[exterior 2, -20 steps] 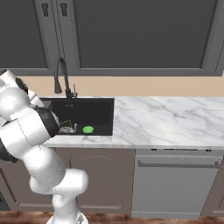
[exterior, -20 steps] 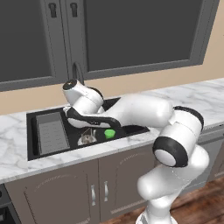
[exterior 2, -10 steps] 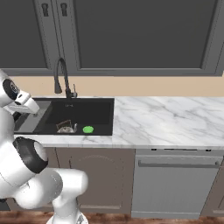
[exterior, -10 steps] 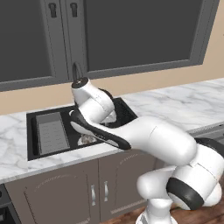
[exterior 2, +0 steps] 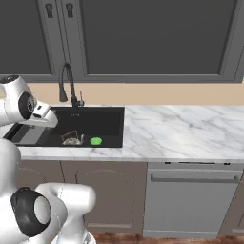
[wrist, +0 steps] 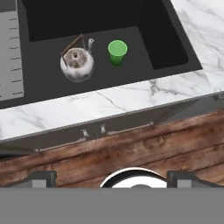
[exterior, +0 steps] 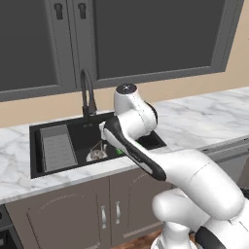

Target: Pick the kettle and jug and place them in the sink. Then turn on the water.

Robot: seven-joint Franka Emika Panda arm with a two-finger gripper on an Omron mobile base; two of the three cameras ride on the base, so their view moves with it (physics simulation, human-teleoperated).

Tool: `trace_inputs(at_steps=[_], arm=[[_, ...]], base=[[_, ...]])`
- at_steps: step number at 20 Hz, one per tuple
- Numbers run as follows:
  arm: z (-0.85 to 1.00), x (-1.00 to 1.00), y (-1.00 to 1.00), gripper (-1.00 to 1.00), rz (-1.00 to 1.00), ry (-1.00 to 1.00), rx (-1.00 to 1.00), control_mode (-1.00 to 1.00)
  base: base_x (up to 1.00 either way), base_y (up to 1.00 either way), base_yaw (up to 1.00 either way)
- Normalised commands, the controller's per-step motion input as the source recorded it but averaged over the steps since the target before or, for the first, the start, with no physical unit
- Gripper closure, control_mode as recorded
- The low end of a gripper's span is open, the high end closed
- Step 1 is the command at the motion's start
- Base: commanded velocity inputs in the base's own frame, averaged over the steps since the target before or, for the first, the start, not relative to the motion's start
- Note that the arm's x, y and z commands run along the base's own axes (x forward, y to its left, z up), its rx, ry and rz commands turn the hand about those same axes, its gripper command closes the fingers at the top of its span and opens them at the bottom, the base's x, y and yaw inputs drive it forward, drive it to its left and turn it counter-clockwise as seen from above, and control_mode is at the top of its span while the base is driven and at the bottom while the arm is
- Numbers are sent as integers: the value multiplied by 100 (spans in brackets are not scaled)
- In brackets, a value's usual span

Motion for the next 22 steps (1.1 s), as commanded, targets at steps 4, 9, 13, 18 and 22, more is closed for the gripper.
trace_inputs(at_steps=[4, 9, 13, 18, 22], arm=[[19, -14, -66, -100, 14, 10, 33, -100], [33, -12, -53, -100, 16, 8, 29, -100], [4, -6, -2, -100, 5, 0, 6, -100], [2, -19, 0, -100, 6, 0, -3, -100], [0, -22, 0, -100, 7, 0, -18, -100]], base=[[0, 0, 0], [0, 0, 0], [0, 0, 0], [0, 0, 0], [0, 0, 0]])
